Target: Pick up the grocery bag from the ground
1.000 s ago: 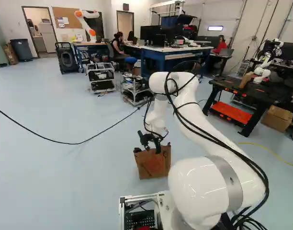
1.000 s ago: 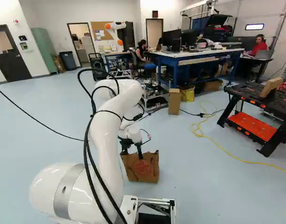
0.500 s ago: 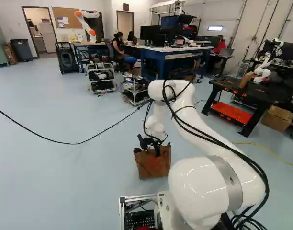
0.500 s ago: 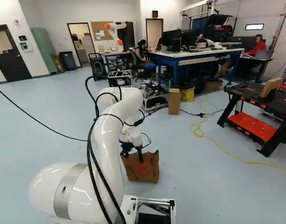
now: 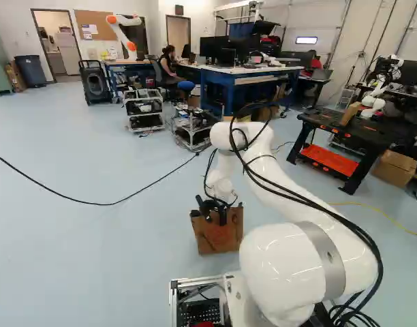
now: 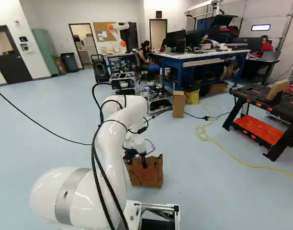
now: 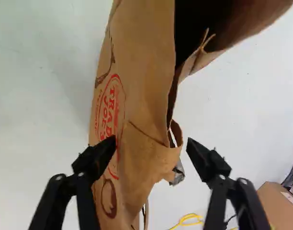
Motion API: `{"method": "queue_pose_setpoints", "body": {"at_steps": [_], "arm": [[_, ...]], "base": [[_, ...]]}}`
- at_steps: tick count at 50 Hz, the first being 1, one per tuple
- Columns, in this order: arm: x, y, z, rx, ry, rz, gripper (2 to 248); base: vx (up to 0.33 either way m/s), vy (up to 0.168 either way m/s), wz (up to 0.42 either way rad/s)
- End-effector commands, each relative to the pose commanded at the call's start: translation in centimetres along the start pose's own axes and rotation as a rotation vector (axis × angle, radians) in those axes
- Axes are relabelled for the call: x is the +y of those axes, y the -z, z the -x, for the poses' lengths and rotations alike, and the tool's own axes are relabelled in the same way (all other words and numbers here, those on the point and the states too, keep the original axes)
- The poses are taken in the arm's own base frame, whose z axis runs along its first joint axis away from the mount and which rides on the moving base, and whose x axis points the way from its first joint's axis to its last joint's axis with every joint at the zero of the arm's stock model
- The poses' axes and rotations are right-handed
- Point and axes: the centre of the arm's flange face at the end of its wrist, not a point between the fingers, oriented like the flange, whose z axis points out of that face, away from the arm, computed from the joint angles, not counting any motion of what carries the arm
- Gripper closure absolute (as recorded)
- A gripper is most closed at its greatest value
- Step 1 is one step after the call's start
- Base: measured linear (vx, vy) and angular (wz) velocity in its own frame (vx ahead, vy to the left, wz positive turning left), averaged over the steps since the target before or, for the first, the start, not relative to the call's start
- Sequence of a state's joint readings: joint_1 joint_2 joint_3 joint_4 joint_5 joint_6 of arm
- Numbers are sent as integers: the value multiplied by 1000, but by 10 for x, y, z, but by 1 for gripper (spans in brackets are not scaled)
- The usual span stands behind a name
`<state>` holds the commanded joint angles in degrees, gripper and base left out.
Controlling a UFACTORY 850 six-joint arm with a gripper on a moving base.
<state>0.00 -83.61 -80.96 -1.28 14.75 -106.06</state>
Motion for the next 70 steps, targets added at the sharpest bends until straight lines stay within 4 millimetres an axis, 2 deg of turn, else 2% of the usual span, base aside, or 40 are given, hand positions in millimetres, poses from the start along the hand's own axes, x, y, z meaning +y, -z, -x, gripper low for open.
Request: {"method": "queue_pose_setpoints", "body": {"at_steps": [5, 6, 10, 11, 15, 16, 20, 21, 26, 27, 48, 70], "arm": [[0, 0, 0, 0, 0, 0, 56], [0, 0, 0, 0, 0, 0, 94], [0, 0, 0, 0, 0, 0, 94], [0, 0, 0, 0, 0, 0, 132], [0, 0, 0, 0, 0, 0, 132], [0, 0, 0, 0, 0, 0, 171], [0, 0, 0, 0, 0, 0, 171], [0, 0, 0, 0, 0, 0, 208], [0, 0, 0, 0, 0, 0, 208], [0, 0, 0, 0, 0, 0, 228], [-5, 3, -2, 3, 0, -11, 228], [-2, 59, -1, 2, 0, -6, 228]], "base": [[0, 0, 0], [0, 0, 0], [0, 0, 0], [0, 0, 0], [0, 0, 0], [0, 0, 0], [0, 0, 0], [0, 0, 0], [0, 0, 0], [0, 0, 0], [0, 0, 0], [0, 0, 0]]}}
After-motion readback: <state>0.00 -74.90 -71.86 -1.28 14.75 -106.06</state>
